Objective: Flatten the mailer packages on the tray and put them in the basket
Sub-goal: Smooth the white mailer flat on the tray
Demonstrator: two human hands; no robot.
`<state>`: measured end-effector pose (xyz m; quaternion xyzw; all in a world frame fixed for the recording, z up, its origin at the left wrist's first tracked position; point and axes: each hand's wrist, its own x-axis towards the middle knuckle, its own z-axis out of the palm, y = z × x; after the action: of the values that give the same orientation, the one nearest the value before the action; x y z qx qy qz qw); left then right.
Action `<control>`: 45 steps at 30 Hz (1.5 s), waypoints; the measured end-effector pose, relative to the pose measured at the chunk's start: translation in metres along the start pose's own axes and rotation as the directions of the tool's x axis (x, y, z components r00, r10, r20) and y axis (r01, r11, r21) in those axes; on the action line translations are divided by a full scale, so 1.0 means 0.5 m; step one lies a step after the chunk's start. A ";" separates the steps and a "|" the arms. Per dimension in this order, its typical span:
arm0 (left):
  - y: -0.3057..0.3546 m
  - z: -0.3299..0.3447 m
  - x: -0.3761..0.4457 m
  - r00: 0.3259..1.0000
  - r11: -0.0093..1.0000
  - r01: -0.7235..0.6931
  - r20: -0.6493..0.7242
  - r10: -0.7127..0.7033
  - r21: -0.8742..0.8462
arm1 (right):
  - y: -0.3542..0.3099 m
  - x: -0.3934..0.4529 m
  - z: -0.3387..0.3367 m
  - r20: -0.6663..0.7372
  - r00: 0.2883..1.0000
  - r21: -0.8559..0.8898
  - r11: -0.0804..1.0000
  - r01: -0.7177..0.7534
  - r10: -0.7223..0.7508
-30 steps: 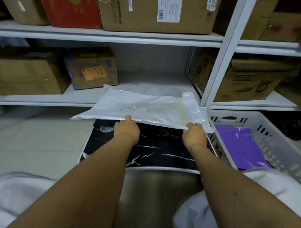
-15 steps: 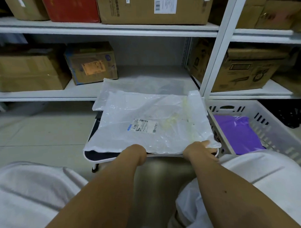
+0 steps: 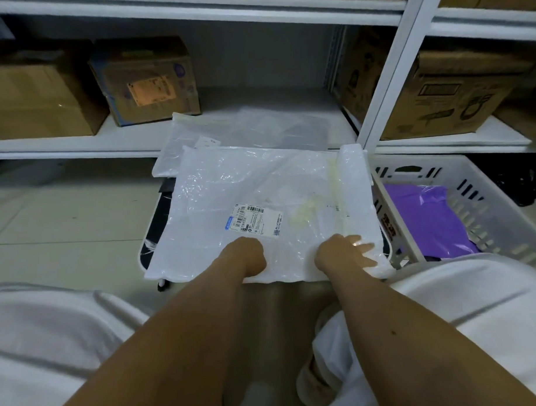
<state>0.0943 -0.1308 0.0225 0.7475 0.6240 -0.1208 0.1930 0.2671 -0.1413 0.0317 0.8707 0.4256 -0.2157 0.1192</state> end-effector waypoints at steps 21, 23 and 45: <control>-0.039 0.155 0.042 0.937 0.980 0.185 -0.286 -0.198 -0.072 | -0.107 0.007 0.193 -0.265 0.768 -0.187 0.813 0.552 -0.583; -0.037 0.153 0.041 0.940 0.981 0.188 -0.280 -0.194 -0.049 | -0.108 0.007 0.187 -0.252 0.769 -0.195 0.809 0.555 -0.588; -0.086 0.044 0.164 0.892 0.990 0.136 -0.431 -0.139 -0.039 | -0.210 0.118 0.100 -0.454 0.599 -0.264 0.741 0.617 -0.660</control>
<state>0.0693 -0.0612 -0.0377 0.7090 0.7028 0.0371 0.0436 0.2023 -0.0564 -0.0428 0.6790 0.7322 0.0165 -0.0509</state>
